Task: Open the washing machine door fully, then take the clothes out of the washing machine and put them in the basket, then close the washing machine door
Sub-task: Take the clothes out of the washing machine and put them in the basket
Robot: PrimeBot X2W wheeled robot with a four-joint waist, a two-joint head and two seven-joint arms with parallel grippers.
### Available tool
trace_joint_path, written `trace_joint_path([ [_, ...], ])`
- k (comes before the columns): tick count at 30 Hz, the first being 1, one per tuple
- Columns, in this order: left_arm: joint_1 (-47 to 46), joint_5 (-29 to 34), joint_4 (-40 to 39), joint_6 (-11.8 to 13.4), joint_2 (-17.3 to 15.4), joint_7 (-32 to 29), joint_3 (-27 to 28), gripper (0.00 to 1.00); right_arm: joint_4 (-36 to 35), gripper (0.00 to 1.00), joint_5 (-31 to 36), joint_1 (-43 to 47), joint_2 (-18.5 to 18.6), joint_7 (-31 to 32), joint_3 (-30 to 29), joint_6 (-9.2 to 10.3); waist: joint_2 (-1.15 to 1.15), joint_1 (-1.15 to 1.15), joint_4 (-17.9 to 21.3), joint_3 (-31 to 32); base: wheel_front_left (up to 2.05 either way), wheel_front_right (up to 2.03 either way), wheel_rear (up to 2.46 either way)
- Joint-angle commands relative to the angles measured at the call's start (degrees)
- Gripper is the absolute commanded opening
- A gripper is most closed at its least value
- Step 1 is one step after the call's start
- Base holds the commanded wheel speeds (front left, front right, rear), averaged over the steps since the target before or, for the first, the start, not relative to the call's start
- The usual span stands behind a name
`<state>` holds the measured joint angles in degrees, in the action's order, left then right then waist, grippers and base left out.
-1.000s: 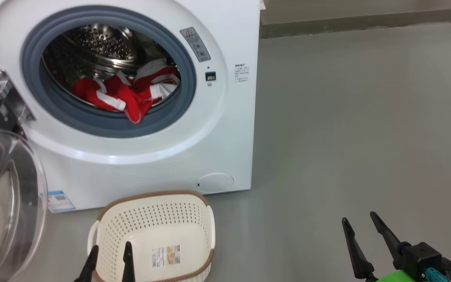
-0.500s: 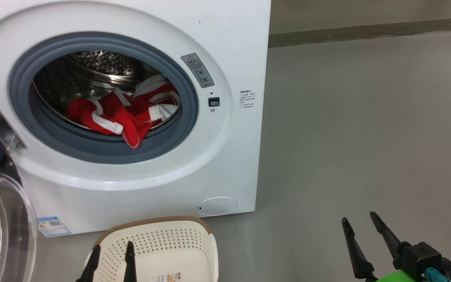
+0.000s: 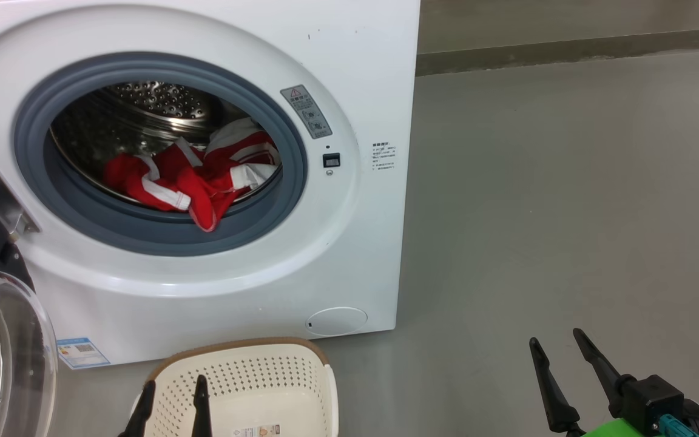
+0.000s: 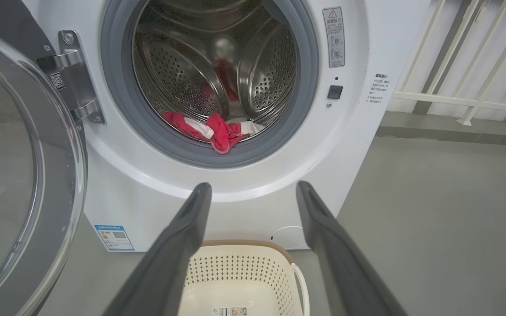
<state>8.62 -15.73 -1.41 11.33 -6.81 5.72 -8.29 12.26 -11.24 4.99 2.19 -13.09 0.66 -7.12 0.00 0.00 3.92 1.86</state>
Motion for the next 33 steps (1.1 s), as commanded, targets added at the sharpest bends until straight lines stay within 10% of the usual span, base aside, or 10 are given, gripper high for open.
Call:
trace_joint_path([
  [1, -1.26, -0.37, -1.27, 0.43, -0.73, 0.41, 1.65, 1.00, -1.28, 1.00, -1.08, -1.34, 0.68, -0.25, 1.33, -0.36, 0.00, 0.00, -0.01, 0.00, 0.00, 0.00, 0.00],
  [21, -2.89, -0.14, -0.17, 1.51, -0.90, 0.43, 0.84, 1.00, -1.79, 1.00, -0.64, -1.94, 0.68, 0.20, 1.24, -0.36, 0.00, 0.00, 0.54, -1.87, 0.00, 0.00, 0.00],
  [33, -18.90, -0.79, 9.27, -1.40, -0.09, 2.69, -0.59, 1.00, -6.06, 1.00, 0.22, -5.67, 0.68, 1.23, 0.32, -0.36, 0.00, 0.00, 0.79, -13.47, 0.00, 0.00, 0.00],
])
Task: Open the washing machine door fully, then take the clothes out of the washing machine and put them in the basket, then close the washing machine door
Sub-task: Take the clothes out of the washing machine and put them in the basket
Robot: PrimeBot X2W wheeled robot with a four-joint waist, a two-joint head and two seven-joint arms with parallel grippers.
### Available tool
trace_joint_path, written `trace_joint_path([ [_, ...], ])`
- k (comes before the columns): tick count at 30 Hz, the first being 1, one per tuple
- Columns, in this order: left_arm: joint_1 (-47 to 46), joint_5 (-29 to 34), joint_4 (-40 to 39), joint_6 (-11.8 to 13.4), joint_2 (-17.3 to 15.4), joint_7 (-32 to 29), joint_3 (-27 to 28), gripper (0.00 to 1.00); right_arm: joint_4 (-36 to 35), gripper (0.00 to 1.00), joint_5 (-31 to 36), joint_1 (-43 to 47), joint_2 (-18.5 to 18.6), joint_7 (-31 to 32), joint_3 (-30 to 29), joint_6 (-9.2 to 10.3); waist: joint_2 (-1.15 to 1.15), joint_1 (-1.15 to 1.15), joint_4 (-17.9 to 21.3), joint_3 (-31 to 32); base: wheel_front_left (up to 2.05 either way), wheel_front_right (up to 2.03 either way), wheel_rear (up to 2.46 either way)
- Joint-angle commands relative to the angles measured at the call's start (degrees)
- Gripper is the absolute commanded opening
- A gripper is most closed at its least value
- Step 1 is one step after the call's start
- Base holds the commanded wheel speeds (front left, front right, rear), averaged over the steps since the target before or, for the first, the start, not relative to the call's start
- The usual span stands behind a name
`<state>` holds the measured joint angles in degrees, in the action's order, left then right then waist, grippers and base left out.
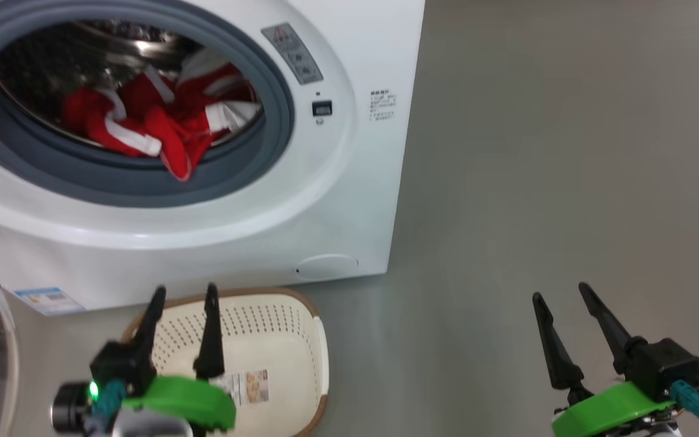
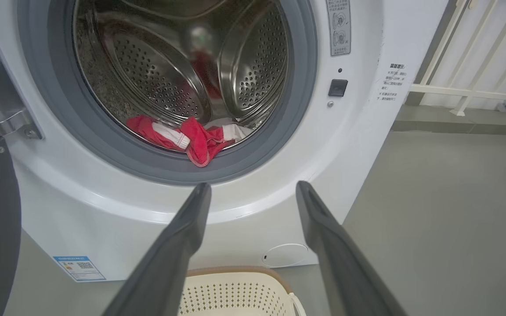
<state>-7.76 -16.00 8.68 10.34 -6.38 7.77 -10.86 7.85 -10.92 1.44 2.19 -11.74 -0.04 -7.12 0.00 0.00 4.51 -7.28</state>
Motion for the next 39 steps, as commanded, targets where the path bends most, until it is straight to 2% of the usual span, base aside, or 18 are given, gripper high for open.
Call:
trace_joint_path([
  [1, -4.45, -0.82, 0.89, -0.87, -0.60, 1.02, 2.19, 1.00, -1.91, 1.00, -0.09, -2.56, 0.68, -0.11, 1.05, -0.36, 0.00, 0.00, 0.38, -5.41, 0.00, 0.00, 0.00],
  [10, -22.82, -4.66, 18.99, -4.92, -2.65, 4.06, 5.98, 1.00, -2.21, 1.00, -0.86, -6.46, 0.68, -1.13, 2.28, -0.36, 0.00, 0.00, 3.63, -13.55, 0.00, 0.00, 0.00],
  [22, -43.25, -7.53, 37.70, -10.81, -8.62, 0.64, 7.55, 1.00, 1.30, 1.00, -3.80, -11.36, 0.68, -2.94, 5.93, -0.36, 0.00, 0.00, 8.85, -19.94, 0.00, 0.00, 0.00],
  [35, -59.34, -9.15, 47.56, -13.24, -16.10, -4.45, 8.90, 1.00, 1.65, 1.00, -8.25, -15.20, 0.68, -3.24, 10.17, -0.36, 0.00, 0.00, 14.84, -24.86, 0.00, 0.00, 0.00],
  [39, -61.98, -9.34, 48.96, -13.21, -17.57, -5.73, 9.04, 1.00, 1.38, 1.00, -9.11, -15.99, 0.68, -3.25, 10.97, -0.36, 0.00, 0.00, 15.94, -25.88, 0.00, 0.00, 0.00],
])
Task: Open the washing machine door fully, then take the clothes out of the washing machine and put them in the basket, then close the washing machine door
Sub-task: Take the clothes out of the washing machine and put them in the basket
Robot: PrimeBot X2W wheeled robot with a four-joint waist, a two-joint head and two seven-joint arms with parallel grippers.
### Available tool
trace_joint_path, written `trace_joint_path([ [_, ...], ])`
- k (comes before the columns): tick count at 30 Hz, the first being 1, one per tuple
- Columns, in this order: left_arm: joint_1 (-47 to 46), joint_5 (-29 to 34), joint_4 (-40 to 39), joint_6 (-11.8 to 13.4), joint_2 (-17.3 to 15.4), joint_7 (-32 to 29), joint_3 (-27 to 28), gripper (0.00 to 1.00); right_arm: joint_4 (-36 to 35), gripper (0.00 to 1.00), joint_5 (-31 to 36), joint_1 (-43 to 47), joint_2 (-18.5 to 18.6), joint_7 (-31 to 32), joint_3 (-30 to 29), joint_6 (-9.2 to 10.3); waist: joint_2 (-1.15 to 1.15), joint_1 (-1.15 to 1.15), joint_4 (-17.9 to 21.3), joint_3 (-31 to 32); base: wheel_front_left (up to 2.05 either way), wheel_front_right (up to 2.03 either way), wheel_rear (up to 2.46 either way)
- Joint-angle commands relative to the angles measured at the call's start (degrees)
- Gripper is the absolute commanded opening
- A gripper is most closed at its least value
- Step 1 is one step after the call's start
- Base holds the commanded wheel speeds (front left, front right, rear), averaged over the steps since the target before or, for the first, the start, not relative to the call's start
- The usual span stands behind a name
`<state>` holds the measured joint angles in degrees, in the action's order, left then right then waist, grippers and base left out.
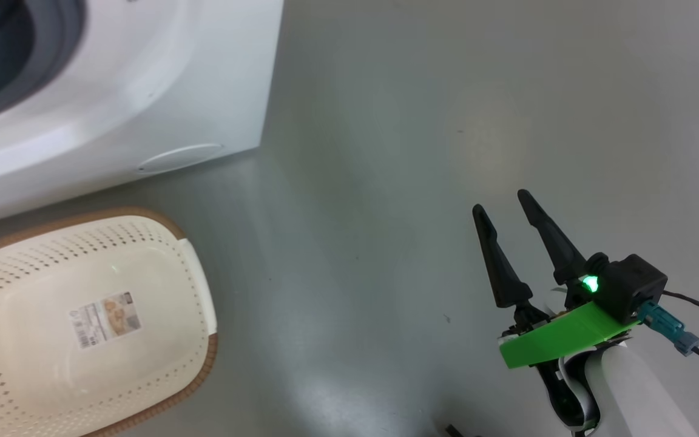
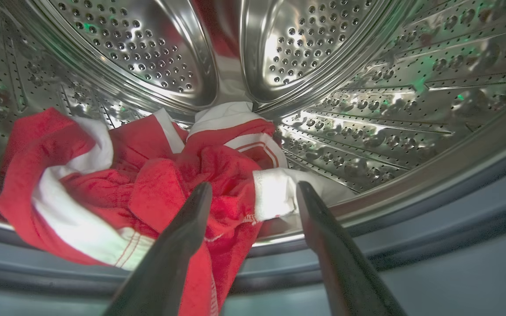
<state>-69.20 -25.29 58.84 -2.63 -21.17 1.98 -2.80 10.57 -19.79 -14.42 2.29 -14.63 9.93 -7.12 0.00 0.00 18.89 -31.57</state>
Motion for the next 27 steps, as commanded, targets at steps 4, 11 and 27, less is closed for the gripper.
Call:
trace_joint_path([
  [4, -3.79, 0.35, 0.29, 0.28, -4.74, -2.03, 0.60, 1.00, -1.79, 1.00, -1.01, -0.92, 0.59, -0.36, 1.43, -0.36, 0.00, 0.00, 2.44, -2.92, 0.00, 0.00, 0.00],
  [11, -7.87, 1.34, 3.15, 1.89, -6.78, -8.29, -0.88, 1.00, -1.73, 1.00, -1.28, -1.36, 0.59, -0.36, 1.72, -0.36, 0.00, 0.00, 2.62, -4.13, 0.00, 0.00, 0.00],
  [27, -8.46, 1.10, 6.67, 4.56, -6.49, -17.29, -2.71, 0.00, -1.55, 1.00, -1.16, -1.98, 0.59, -0.37, 2.13, -0.36, 0.00, 0.00, 2.30, -4.14, 0.00, 0.00, 0.00],
])
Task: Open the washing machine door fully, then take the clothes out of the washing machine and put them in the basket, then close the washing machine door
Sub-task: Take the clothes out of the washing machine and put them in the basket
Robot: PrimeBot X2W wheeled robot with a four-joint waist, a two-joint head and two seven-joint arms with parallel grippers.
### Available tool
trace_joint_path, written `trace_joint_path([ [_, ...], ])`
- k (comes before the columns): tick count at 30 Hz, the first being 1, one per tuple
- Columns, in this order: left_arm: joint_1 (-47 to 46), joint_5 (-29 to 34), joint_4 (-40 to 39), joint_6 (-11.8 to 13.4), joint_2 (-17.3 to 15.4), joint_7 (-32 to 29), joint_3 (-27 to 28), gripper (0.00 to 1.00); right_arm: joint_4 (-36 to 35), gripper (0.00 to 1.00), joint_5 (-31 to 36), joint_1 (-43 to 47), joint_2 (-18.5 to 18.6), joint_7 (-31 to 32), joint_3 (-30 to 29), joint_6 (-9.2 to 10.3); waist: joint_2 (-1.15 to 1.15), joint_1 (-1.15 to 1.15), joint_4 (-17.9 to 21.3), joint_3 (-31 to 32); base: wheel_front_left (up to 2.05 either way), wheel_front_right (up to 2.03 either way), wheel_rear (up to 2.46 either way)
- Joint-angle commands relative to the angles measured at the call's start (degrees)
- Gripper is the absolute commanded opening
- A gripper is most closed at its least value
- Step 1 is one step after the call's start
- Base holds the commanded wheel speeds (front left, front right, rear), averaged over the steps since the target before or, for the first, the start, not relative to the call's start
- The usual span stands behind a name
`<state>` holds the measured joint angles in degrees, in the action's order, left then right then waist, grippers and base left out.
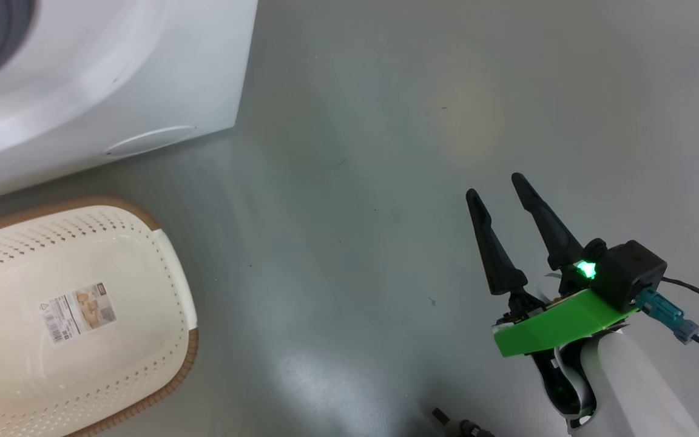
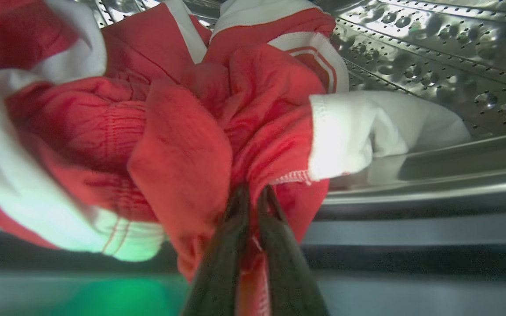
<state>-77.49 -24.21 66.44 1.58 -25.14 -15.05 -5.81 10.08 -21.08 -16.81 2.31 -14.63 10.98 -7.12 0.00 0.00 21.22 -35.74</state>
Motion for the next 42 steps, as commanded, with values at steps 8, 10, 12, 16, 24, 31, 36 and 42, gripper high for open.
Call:
trace_joint_path([
  [8, 1.06, -0.07, -1.97, 0.48, -2.53, 1.36, -0.31, 0.00, -0.95, 1.00, 0.72, 0.33, 0.56, -0.37, 1.16, -0.36, 0.00, 0.00, -0.66, 0.69, 0.00, 0.00, 0.00],
  [10, 1.69, -0.49, -2.48, 0.24, -2.40, 2.56, -0.09, 0.00, -0.88, 1.00, 0.98, 0.41, 0.56, -0.37, 1.21, -0.36, 0.00, 0.00, -0.91, 1.15, 0.00, 0.00, 0.00],
  [12, 2.25, -1.01, -2.98, -0.10, -2.19, 3.40, 0.16, 0.00, -0.85, 1.00, 1.37, 0.47, 0.56, -0.37, 1.55, -0.36, 0.00, 0.00, -1.23, 1.43, 0.00, 0.00, 0.00],
  [16, 3.26, -1.45, -4.27, -0.31, -1.67, 5.48, 0.32, 0.00, -0.79, 1.00, 2.03, 0.59, 0.56, -0.37, 1.90, -0.36, 0.00, 0.00, -1.92, 1.94, 0.00, 0.00, 0.00],
  [24, 7.88, -1.60, -10.04, -0.72, -0.13, 12.67, -0.13, 0.00, -1.15, 1.00, 4.01, 0.99, 0.56, -0.37, 2.15, -0.36, 0.00, 0.00, -4.28, 4.09, 0.00, 0.00, 0.00],
  [31, 16.07, -1.72, -20.55, 0.13, 1.99, 18.99, -0.59, 0.00, -0.91, 1.00, 6.07, 2.10, 0.56, -0.37, 1.85, -0.36, 0.00, 0.00, -7.06, 7.60, 0.00, 0.00, 0.00],
  [36, 23.04, -1.59, -30.71, 2.13, 2.82, 20.58, -0.78, 0.00, -0.50, 1.00, 7.03, 3.04, 0.56, -0.37, 1.50, -0.36, 0.00, 0.00, -8.50, 10.46, 0.00, 0.00, 0.00],
  [42, 32.94, -1.94, -45.88, 5.51, 3.55, 21.36, -0.03, 0.00, 0.19, 1.00, 7.65, 4.77, 0.56, -0.37, 1.05, -0.36, 0.00, 0.00, -9.81, 14.30, 0.00, 0.00, 0.00],
])
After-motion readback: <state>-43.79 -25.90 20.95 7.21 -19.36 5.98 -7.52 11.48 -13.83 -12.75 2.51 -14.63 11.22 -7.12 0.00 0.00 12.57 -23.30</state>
